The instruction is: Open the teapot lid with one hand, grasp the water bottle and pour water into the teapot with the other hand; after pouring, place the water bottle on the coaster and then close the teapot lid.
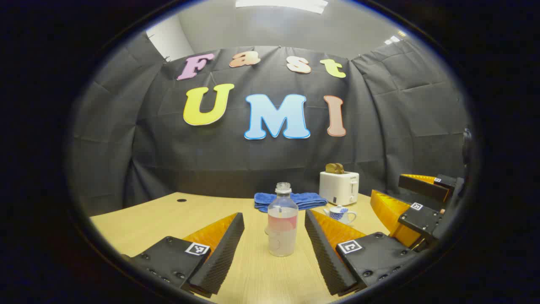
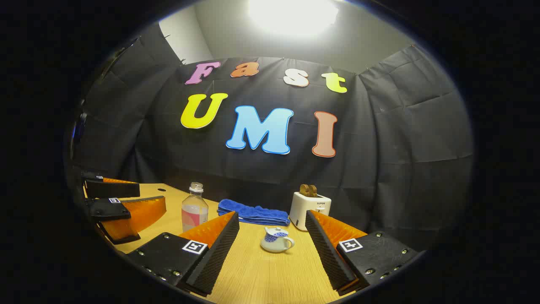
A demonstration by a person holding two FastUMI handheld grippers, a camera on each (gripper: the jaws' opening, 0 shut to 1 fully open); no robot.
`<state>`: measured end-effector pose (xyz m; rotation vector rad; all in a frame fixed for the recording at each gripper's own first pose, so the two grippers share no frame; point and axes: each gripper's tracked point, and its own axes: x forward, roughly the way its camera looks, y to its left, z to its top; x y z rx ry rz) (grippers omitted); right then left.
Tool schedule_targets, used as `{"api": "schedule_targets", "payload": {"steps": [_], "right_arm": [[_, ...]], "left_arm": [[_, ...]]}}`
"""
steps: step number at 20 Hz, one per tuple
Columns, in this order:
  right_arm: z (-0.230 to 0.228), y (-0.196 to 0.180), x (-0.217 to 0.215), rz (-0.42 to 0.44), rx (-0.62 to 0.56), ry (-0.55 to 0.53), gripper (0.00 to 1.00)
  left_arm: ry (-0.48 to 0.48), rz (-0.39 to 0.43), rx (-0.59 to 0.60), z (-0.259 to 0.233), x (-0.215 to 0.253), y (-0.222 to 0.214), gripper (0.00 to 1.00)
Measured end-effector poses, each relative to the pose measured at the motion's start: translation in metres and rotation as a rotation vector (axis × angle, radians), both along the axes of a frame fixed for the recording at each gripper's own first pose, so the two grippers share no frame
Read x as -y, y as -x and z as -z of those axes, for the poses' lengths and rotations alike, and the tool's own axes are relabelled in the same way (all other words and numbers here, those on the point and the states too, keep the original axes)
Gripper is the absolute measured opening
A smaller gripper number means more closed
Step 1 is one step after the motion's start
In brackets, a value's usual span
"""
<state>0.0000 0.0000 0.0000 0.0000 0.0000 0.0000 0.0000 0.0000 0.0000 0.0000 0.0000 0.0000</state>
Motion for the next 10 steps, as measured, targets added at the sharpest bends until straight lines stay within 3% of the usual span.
{"api": "schedule_targets", "payload": {"steps": [5,10], "right_arm": [[-0.004,-0.008,-0.003,-0.016,-0.009,-0.056,0.97],[-0.008,-0.02,-0.005,-0.015,-0.003,-0.039,0.97]], "left_arm": [[0.003,0.018,0.004,0.001,0.002,-0.005,1.0],[-0.016,0.032,-0.011,0.008,0.004,-0.017,1.0]]}}
